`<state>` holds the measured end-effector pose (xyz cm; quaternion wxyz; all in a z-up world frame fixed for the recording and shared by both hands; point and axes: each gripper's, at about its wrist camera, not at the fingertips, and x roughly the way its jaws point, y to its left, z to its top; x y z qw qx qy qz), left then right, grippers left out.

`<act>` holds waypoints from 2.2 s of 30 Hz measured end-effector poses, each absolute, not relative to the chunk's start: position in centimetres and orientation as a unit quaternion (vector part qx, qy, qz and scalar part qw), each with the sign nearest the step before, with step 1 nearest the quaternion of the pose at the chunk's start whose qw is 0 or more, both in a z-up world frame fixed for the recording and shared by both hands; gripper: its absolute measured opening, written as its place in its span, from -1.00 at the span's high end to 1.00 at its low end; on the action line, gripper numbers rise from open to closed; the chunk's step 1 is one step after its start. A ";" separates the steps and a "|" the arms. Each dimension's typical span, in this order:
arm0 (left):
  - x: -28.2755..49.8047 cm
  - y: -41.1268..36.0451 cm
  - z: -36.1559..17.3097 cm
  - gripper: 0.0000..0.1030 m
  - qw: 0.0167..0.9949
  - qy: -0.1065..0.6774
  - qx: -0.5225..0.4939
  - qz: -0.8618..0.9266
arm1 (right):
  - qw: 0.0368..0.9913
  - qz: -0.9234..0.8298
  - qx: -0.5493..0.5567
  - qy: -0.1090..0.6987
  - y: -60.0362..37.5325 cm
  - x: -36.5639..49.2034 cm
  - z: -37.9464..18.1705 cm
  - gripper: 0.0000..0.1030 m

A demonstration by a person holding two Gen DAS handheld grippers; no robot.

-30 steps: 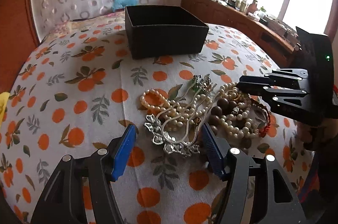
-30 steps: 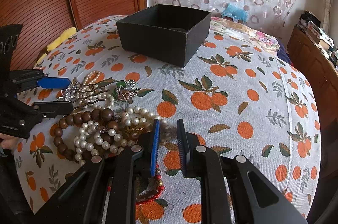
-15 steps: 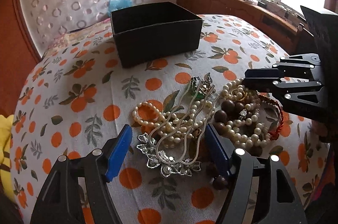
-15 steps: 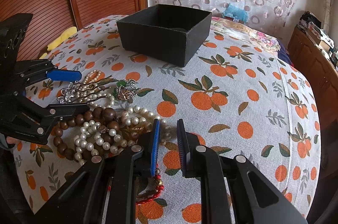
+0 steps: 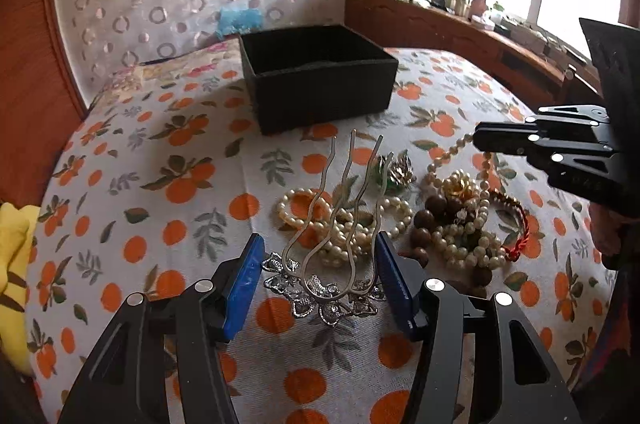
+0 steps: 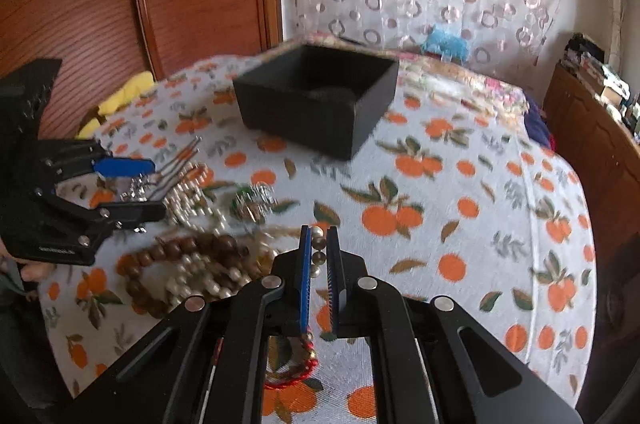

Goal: Organize jewelry
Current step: 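Carry hairpin and pearl strand into the black box with both tools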

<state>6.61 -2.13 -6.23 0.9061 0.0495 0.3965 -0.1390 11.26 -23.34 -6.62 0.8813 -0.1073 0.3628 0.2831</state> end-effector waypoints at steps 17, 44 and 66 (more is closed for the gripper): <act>7.0 -0.9 -1.0 -0.05 0.932 0.336 0.036 -0.132 | 0.912 0.303 -0.091 0.261 -22.6 10.8 3.4 0.85; 12.5 -1.6 1.9 -0.05 0.941 0.309 0.039 -0.136 | 0.937 0.291 -0.087 0.174 -22.4 15.6 13.9 0.85; 19.5 -2.2 1.4 -0.05 0.933 0.331 0.036 -0.136 | 0.920 0.296 -0.088 0.240 -20.4 26.2 8.2 0.84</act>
